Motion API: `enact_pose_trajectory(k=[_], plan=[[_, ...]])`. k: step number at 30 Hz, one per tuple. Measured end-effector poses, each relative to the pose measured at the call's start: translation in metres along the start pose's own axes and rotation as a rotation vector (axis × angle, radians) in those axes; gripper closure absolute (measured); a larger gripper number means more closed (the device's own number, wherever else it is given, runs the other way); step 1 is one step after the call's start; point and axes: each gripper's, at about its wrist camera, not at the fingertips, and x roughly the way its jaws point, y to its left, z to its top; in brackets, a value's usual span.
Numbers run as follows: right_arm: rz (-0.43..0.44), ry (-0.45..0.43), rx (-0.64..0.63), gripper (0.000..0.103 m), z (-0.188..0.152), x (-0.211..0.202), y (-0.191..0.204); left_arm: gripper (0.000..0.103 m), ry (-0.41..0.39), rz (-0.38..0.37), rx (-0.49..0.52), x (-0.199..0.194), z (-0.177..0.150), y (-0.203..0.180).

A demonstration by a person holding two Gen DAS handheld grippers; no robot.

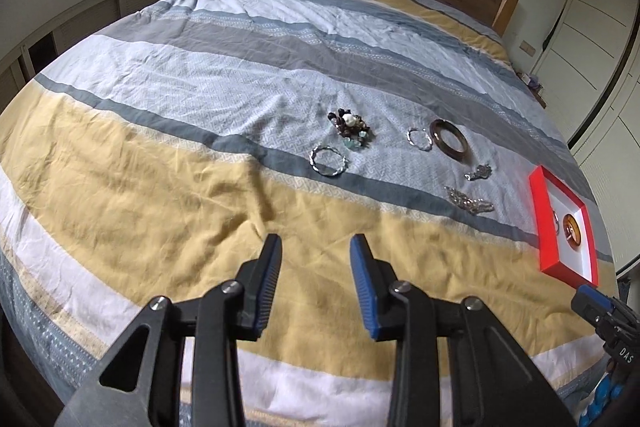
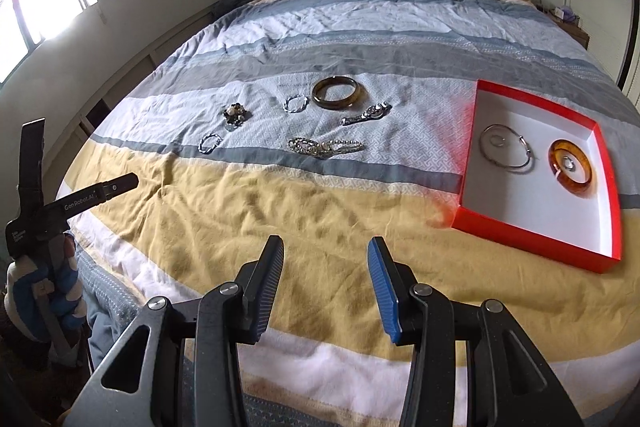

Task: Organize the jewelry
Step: 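Grasp the pearl necklace with the right gripper while the left gripper grasps the twisted silver bangle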

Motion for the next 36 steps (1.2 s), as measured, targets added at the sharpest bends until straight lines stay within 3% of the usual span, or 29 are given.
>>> enact_pose_trajectory(k=[10,19,36], plan=[[0.056,0.088,0.016,0.059,0.033,0.081,-0.004,0.071,0.057,-0.011,-0.034,0.084,0.046,0.005],[0.122,0.118,0.062,0.059,0.058,0.132,-0.007,0.085,0.103,-0.009,-0.006,0.134,0.059,0.006],[0.232,0.097,0.262,0.055,0.098,0.179,-0.031,0.087,0.107,-0.014,0.051,0.159,0.059,0.003]])
